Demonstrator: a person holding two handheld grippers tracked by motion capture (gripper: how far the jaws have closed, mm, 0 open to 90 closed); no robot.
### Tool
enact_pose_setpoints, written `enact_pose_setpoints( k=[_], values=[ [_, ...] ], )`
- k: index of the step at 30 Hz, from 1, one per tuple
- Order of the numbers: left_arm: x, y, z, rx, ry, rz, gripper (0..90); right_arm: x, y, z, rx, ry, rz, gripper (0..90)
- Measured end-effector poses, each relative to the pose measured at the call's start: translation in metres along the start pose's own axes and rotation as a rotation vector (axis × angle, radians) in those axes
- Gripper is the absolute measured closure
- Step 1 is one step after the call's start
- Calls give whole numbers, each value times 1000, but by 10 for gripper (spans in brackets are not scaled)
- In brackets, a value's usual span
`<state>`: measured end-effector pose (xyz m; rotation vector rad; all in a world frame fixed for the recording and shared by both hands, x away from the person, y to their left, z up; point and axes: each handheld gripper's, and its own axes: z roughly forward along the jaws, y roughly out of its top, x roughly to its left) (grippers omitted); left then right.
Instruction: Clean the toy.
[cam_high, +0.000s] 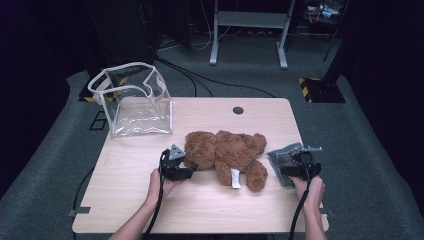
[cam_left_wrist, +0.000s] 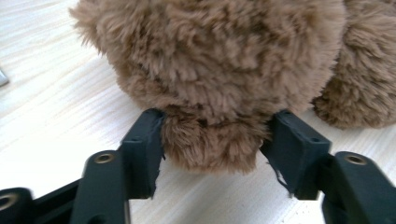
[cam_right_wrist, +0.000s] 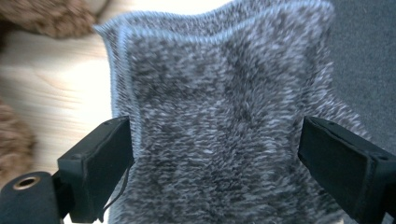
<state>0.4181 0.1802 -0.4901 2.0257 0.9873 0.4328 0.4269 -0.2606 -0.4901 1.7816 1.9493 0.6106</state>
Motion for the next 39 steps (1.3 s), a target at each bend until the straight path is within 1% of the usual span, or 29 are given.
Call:
enact_pose_setpoints(
  k=[1, 2, 3, 4, 7, 9, 10, 11, 13, 15, 16, 17, 18, 19, 21, 24, 25, 27, 31, 34, 37, 39],
  values=[
    [1, -1, 0, -14, -5, -12, 446, -1, 0, 2, 5, -2, -11, 99],
    [1, -2, 1, -23, -8, -21, 469, 0, -1, 4, 12, -2, 4, 106],
    [2, -4, 1, -28, -10, -18, 490, 0, -2, 6, 15, -3, 2, 118],
    [2, -5, 1, -37, -19, -29, 506, -1, -2, 7, 18, -6, -2, 132],
    [4, -9, 2, -60, -36, -35, 578, 0, -5, 12, 31, -11, 2, 156],
    [5, -10, 3, -76, -46, -53, 618, 1, -6, 14, 33, -16, -2, 179],
    [5, -11, 3, -82, -46, -54, 637, 0, -7, 13, 32, -15, 0, 186],
    [5, -11, 3, -83, -50, -54, 652, 1, -7, 13, 35, -15, 9, 204],
    [4, -12, 4, -97, -45, -51, 675, 1, -7, 13, 31, -9, 10, 249],
    [4, -13, 4, -98, -49, -51, 690, 0, -7, 12, 20, -4, 7, 341],
    [4, -14, 4, -108, -43, -59, 694, 0, -7, 12, 16, -3, 7, 386],
    [3, -15, 5, -118, -40, -67, 699, -1, -7, 11, 12, -1, 3, 449],
    [3, -15, 4, -115, -38, -61, 701, 0, -8, 10, 5, -2, 15, 503],
    [2, -15, 4, -114, -36, -57, 702, -1, -9, 10, -5, -1, 10, 542],
    [2, -15, 4, -108, -37, -56, 703, -1, -10, 9, -12, -1, 14, 615],
    [2, -14, 3, -103, -33, -49, 702, -1, -11, 9, -22, -3, 7, 687],
    [1, -14, 3, -107, -34, -58, 702, -1, -11, 8, -24, -3, 3, 701],
    [1, -15, 3, -115, -38, -71, 703, -2, -11, 7, -26, 5, 10, 722],
    [2, -14, 3, -113, -38, -68, 705, -7, -10, 3, -36, 28, 30, 732],
    [2, -12, 3, -101, -35, -55, 706, -9, -7, -4, -60, 37, 26, 734],
    [2, -11, 3, -92, -40, -55, 705, -9, -3, -12, -76, 50, 34, 734],
    [2, -11, 3, -89, -39, -51, 705, -8, -1, -15, -90, 56, 19, 734]
  ],
)
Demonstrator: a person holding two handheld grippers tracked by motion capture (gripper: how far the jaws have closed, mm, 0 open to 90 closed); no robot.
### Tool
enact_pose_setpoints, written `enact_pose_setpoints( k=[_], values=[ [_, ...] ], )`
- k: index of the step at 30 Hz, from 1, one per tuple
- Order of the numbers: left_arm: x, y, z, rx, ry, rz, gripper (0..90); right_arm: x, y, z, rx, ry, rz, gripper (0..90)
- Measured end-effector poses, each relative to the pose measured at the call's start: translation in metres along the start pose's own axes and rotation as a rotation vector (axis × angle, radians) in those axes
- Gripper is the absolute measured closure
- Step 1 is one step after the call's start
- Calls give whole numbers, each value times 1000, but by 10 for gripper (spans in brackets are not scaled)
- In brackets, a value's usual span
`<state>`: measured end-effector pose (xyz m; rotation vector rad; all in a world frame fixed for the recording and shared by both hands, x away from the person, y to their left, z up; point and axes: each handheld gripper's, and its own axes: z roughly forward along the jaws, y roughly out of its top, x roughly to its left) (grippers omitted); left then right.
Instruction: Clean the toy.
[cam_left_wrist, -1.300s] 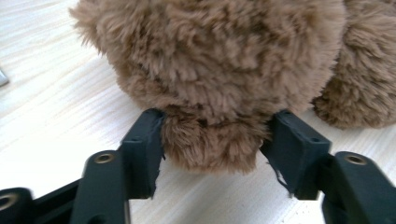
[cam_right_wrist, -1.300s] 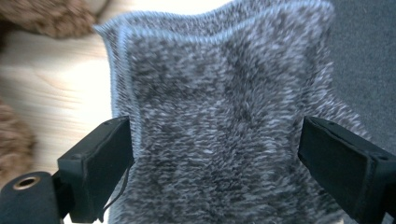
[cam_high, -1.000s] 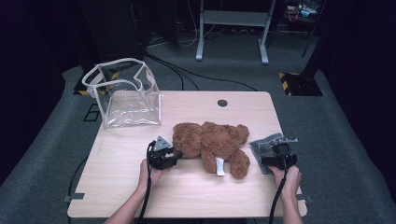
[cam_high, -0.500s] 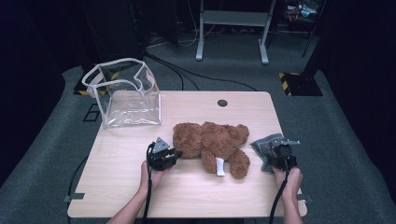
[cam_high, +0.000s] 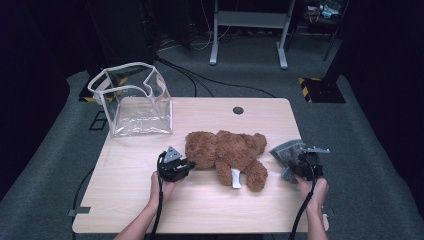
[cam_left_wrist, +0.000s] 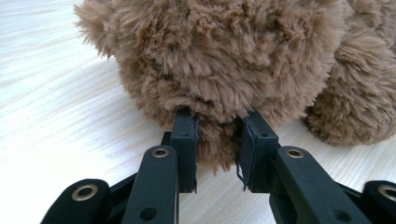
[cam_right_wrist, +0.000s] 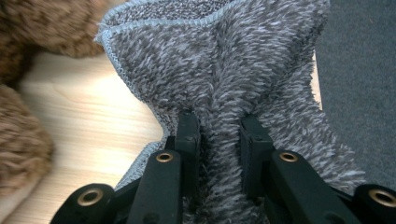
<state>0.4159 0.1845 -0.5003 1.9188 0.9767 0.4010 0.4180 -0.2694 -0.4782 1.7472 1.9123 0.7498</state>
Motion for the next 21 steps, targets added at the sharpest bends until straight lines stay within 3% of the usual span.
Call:
enact_pose_setpoints(
  k=[8, 21],
  values=[
    [-1, 3, 0, 19, 3, 13, 704, 8, 12, -11, -37, 67, -16, 731],
    [-1, 4, -1, 24, 6, 17, 704, 20, 41, -38, -106, 117, -58, 730]
  ],
)
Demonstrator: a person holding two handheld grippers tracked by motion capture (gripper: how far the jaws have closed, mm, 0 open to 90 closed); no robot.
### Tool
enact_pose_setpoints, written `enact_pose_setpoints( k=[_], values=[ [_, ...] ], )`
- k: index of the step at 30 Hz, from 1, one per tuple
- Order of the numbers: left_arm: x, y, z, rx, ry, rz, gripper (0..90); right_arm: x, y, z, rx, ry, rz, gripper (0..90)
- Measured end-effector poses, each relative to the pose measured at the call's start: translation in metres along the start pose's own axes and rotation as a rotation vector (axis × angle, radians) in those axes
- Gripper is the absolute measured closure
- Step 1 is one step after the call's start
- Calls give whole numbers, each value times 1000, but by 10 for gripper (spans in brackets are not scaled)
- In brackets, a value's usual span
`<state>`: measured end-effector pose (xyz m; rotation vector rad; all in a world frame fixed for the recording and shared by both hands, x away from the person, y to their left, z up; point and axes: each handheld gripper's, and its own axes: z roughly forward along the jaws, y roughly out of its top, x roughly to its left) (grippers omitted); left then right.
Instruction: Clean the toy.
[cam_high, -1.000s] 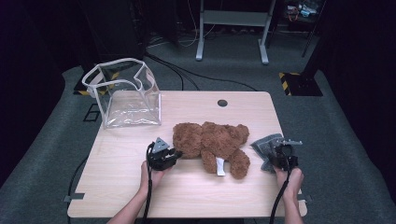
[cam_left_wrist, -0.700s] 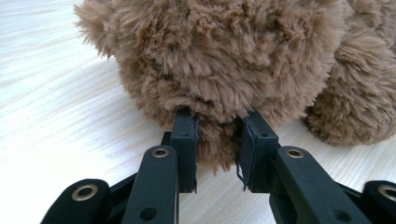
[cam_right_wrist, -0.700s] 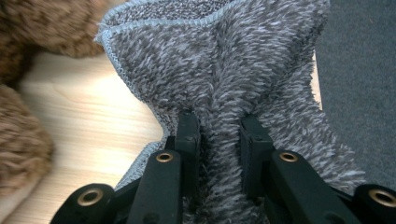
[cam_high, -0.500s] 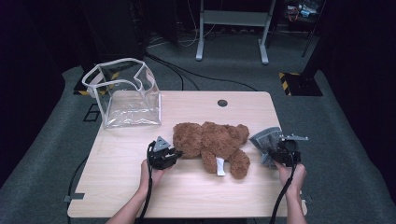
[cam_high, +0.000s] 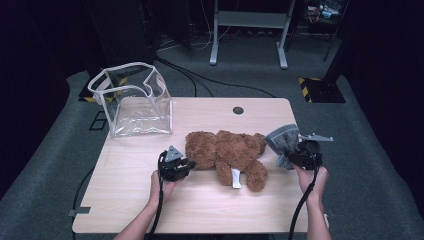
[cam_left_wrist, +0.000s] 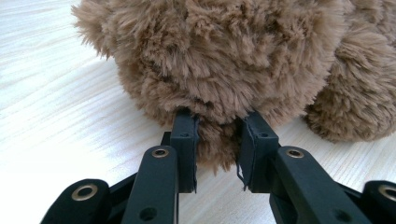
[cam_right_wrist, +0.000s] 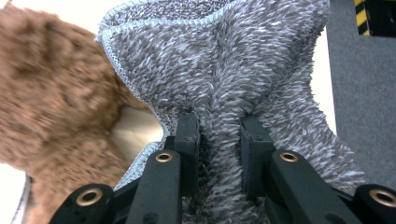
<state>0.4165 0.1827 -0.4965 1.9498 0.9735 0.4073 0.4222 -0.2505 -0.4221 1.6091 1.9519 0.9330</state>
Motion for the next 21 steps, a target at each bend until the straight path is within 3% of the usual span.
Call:
enact_pose_setpoints(
  k=[14, 21],
  values=[
    [0, 2, -1, 15, -5, 2, 702, 50, 38, -6, -56, 109, -83, 729],
    [1, 3, -1, 21, -8, 2, 702, 76, 48, 0, -58, 167, -124, 728]
  ],
)
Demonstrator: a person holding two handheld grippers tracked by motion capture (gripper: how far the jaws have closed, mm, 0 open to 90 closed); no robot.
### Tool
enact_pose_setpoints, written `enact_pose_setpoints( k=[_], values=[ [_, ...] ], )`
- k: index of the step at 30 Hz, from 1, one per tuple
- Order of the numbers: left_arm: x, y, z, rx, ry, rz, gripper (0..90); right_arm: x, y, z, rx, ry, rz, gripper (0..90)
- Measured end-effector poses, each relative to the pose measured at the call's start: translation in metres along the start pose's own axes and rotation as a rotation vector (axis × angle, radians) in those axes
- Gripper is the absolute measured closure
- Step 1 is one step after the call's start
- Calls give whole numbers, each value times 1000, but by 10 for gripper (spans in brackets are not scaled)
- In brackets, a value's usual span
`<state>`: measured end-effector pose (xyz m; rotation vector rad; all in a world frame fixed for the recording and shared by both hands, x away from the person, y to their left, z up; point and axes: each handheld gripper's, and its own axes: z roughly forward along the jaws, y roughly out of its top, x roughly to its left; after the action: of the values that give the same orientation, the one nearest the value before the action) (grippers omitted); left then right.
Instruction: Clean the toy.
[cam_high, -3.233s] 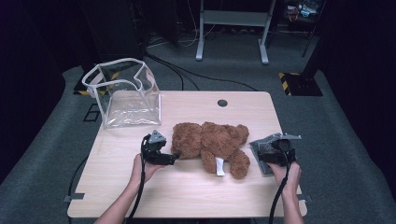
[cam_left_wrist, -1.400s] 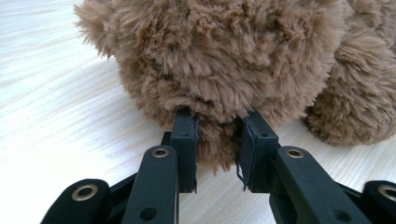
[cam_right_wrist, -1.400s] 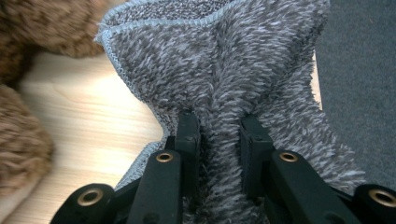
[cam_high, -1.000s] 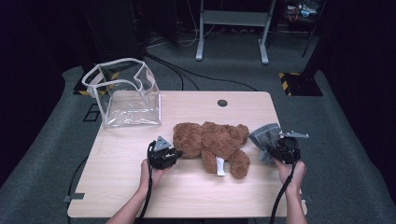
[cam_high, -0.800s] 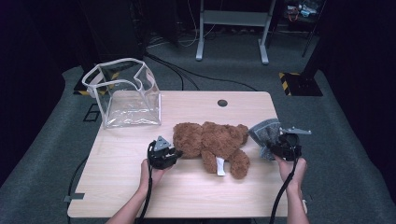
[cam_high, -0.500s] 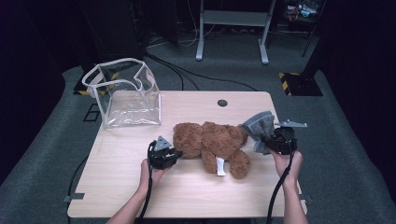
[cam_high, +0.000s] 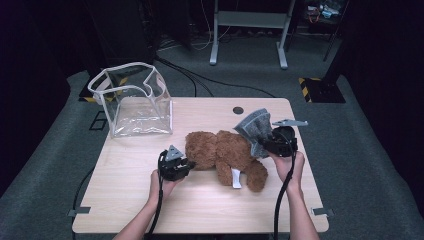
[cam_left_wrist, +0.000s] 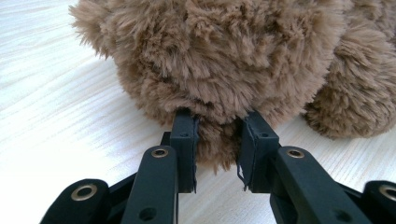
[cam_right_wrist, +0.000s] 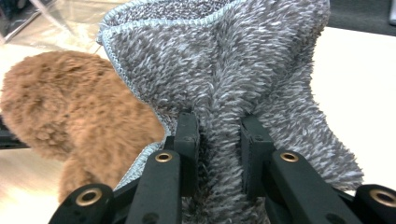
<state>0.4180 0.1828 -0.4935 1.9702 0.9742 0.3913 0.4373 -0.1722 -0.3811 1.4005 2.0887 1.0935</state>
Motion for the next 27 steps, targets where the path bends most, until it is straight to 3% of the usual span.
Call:
enact_pose_setpoints(
  k=[14, 21, 27],
  values=[
    [2, 3, 1, 1, -10, 1, 702, 40, 6, 23, 15, 95, -39, 721],
    [2, 3, 2, -2, -9, -2, 701, 67, 10, 41, 22, 145, -73, 720],
    [2, 3, 1, -3, -8, -2, 701, 83, 13, 53, 28, 161, -82, 718]
  ],
)
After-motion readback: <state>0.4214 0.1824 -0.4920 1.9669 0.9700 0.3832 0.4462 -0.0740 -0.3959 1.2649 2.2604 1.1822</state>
